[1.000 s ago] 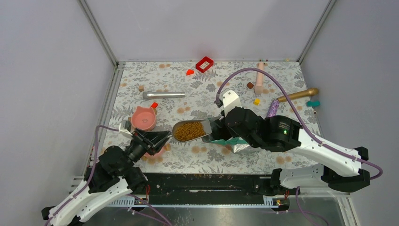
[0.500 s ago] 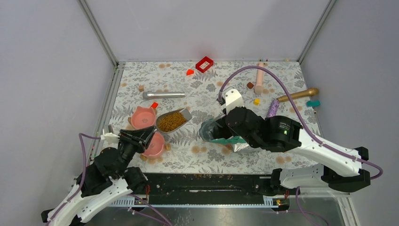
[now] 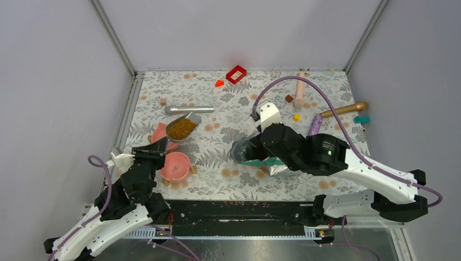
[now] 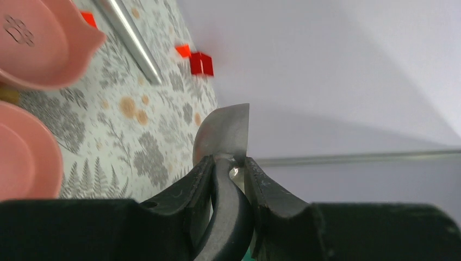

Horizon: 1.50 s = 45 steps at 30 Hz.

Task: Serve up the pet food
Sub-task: Pour the pet food into the pet food bowl.

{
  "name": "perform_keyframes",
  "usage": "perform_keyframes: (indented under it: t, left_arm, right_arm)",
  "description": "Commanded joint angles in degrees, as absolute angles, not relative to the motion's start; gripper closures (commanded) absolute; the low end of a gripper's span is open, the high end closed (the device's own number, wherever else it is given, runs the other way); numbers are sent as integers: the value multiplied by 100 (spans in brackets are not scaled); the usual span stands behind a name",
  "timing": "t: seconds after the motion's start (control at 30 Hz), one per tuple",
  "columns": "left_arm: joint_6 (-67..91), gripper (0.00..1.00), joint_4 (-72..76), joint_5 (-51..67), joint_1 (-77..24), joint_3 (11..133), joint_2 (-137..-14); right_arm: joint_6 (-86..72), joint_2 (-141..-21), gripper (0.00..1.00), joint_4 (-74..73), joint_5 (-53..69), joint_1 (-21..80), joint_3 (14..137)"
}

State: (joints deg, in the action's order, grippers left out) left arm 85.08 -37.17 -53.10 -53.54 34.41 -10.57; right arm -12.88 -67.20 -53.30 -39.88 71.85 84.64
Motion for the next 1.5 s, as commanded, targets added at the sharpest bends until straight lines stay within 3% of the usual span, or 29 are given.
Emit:
perform_keyframes:
  t: [0.0,0.3,0.83,1.17,1.47]
  left_arm:
    - [8733,100,-3507,-6641,-5328,3434,-895]
    - [10353,100,-5473,-7421,-5326,3445,-839]
    - [14177,100,-8393,-7761,-5210,3642,-2730]
    - [14576,100,-8179,-7770,-4981,3726,-3585]
    - [13377,100,-6794,-7490,-4549,3598,-3681]
  right_arm:
    - [-1283,-6453,100,-4154,-4246,7257,8680]
    - [-1275,-6524,100,-4003,-4186,7257,8631]
    - [-1311,-6600,100,-4000,-3990,7252,8593]
    - [-1328,-6481,100,-4001,-4023,7251,8458]
    - [-1330,-6393,100,-4000,-4050,7259,8395]
